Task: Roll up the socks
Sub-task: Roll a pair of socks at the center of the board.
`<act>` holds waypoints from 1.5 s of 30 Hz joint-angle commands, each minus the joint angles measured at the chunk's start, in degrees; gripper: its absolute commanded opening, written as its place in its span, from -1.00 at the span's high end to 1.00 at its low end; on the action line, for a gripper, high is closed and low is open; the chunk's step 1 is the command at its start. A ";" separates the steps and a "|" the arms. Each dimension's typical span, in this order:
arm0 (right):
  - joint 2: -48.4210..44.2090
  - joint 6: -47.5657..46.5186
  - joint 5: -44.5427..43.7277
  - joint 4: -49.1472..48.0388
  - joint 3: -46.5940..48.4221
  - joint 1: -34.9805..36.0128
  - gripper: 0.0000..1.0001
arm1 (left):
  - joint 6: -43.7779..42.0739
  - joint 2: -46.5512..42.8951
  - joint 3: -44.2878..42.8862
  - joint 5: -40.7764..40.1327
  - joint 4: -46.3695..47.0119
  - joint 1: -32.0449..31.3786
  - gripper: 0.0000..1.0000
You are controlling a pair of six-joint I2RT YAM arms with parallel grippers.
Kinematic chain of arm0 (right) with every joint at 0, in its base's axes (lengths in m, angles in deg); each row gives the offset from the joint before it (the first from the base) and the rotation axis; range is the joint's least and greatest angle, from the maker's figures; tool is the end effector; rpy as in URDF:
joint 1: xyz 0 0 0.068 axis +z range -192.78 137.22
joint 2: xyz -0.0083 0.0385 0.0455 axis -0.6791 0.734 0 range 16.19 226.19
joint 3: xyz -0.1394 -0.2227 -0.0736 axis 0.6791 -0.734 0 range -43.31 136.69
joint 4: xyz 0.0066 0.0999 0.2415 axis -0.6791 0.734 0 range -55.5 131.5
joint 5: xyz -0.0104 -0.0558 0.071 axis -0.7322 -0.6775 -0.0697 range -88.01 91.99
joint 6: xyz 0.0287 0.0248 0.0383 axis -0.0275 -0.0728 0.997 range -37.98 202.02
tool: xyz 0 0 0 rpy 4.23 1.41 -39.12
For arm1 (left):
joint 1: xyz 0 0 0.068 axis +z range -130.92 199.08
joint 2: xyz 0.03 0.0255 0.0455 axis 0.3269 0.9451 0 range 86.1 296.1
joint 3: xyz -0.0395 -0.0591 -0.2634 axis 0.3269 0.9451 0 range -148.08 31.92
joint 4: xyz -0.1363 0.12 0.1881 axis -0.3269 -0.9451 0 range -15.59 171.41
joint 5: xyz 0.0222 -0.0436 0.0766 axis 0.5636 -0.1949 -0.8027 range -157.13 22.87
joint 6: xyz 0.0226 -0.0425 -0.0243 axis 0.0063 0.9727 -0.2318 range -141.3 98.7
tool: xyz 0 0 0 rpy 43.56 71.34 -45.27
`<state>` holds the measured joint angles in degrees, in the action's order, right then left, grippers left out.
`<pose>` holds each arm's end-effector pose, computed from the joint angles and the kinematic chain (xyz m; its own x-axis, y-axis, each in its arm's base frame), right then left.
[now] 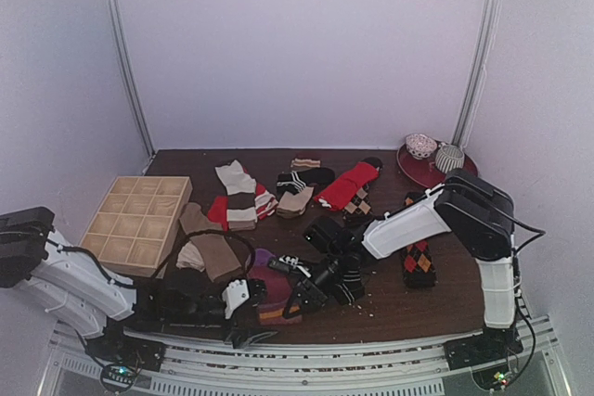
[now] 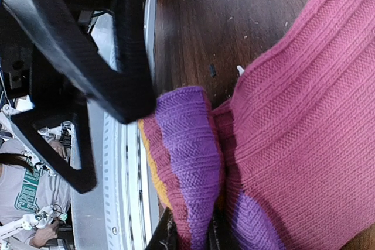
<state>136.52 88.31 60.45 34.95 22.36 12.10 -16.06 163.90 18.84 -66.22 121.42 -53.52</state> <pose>0.2036 0.3422 0.1002 -0.5468 -0.6775 -0.4919 -0.6523 -0.0236 0.7576 0.0661 -0.2126 0.1298 -0.2118 0.3711 -0.9041 0.9430 0.3204 -0.0894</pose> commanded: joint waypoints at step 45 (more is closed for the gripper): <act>-26.48 -25.79 -55.72 -34.74 -30.49 15.73 -0.01 | 38.09 13.67 5.22 8.45 -5.31 2.29 1.00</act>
<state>111.36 76.68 21.41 10.97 -6.95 21.43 16.33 174.65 20.68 -62.79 127.10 -51.07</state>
